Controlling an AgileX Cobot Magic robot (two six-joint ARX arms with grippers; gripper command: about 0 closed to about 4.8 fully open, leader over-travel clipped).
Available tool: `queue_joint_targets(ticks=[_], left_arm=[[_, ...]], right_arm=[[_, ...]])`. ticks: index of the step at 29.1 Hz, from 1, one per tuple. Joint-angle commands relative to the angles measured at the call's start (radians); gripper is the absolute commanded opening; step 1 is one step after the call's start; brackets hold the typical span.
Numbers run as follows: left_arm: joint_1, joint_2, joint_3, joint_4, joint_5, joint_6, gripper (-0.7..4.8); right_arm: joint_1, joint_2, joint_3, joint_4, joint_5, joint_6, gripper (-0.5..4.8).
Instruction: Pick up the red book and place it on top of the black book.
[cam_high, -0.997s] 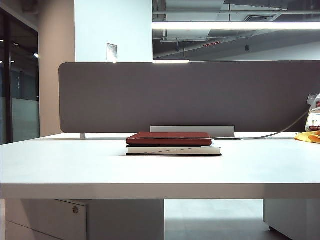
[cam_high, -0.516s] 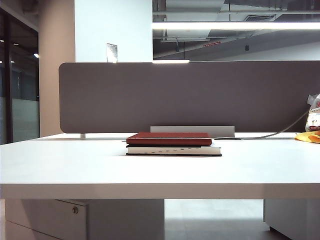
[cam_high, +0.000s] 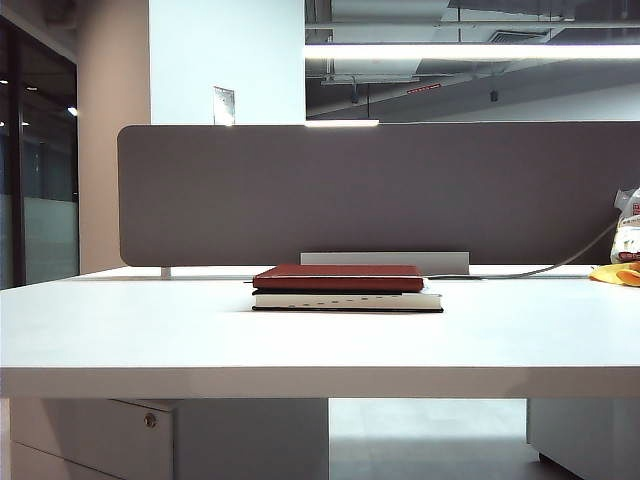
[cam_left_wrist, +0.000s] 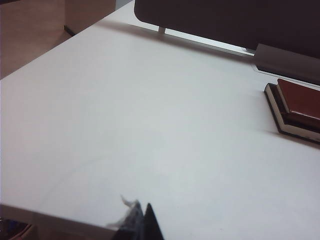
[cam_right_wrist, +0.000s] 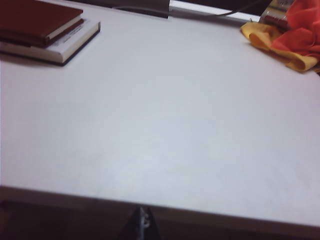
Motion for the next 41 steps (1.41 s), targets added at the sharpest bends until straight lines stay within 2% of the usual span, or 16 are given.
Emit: queue_joint_targets(ticks=[1,41], left_arm=[[0.002,0.000,0.000,0.008,0.000,0.005,-0.06],[0.002,0.001,0.000,0.008,0.000,0.005,-0.06]], right_arm=[[0.000,0.000,-0.028,0.097,-0.003,-0.001,-0.01],[-0.002,0.000,-0.027,0.092,-0.005,0.009,-0.01]])
